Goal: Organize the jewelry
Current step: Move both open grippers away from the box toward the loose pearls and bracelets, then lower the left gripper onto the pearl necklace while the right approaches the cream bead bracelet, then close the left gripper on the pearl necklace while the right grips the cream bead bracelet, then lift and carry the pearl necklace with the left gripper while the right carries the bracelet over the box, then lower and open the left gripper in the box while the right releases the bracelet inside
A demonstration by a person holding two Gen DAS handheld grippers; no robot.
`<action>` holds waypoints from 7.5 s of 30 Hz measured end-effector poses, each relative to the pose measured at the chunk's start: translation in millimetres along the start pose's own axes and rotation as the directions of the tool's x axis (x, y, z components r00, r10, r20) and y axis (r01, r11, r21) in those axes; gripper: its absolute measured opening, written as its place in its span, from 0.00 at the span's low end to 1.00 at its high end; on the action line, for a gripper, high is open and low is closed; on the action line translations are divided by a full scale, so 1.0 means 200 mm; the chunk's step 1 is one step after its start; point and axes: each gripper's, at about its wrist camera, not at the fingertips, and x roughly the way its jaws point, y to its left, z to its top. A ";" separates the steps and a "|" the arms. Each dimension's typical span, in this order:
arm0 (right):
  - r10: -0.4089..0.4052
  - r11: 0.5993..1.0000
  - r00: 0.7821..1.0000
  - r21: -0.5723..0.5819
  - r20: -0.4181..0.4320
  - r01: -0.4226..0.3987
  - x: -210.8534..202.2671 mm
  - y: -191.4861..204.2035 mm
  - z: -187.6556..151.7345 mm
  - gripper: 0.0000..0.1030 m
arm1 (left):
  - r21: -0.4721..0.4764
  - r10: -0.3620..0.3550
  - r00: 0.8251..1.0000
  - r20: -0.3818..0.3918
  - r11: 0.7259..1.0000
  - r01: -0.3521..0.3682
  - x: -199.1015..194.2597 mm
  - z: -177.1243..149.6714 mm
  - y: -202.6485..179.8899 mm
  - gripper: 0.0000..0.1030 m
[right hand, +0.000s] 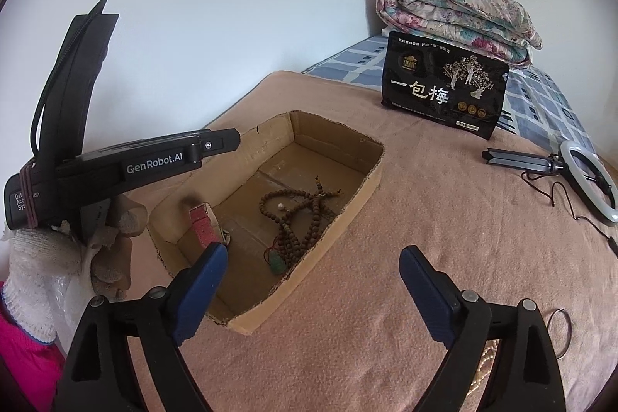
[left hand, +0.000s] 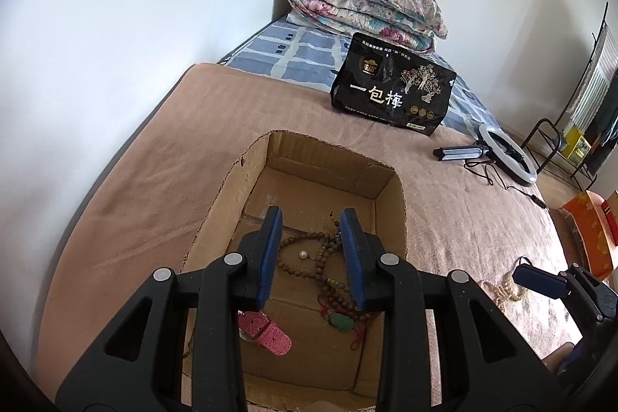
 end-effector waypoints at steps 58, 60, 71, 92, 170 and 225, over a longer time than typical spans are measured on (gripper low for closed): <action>-0.156 0.844 0.978 0.495 -0.138 0.205 -0.37 -1.31 -0.54 0.82 | 0.363 -0.241 0.943 -0.228 0.878 0.312 0.13 -0.42 -1.18 0.57; -0.136 0.837 0.980 0.513 -0.142 0.191 -0.34 -1.33 -0.55 0.80 | 0.370 -0.241 0.939 -0.245 0.872 0.321 0.15 -0.45 -1.20 0.57; -0.020 0.780 0.973 0.606 -0.228 0.158 -0.16 -1.39 -0.66 0.58 | 0.422 -0.223 0.921 -0.321 0.837 0.349 0.27 -0.58 -1.29 0.57; 0.040 0.714 0.969 0.685 -0.245 0.144 0.00 -1.40 -0.69 0.35 | 0.482 -0.166 0.911 -0.379 0.804 0.347 0.48 -0.71 -1.39 0.45; -0.055 0.888 0.998 0.458 0.012 0.043 -0.39 -0.76 -0.12 0.05 | 0.180 -0.298 0.954 0.044 0.941 0.286 -0.27 -0.01 -0.63 0.05; 0.085 0.971 0.996 0.230 -0.041 -0.073 0.35 -0.04 0.25 0.05 | -0.006 -0.064 0.997 0.040 0.998 0.064 -0.06 0.04 0.21 0.05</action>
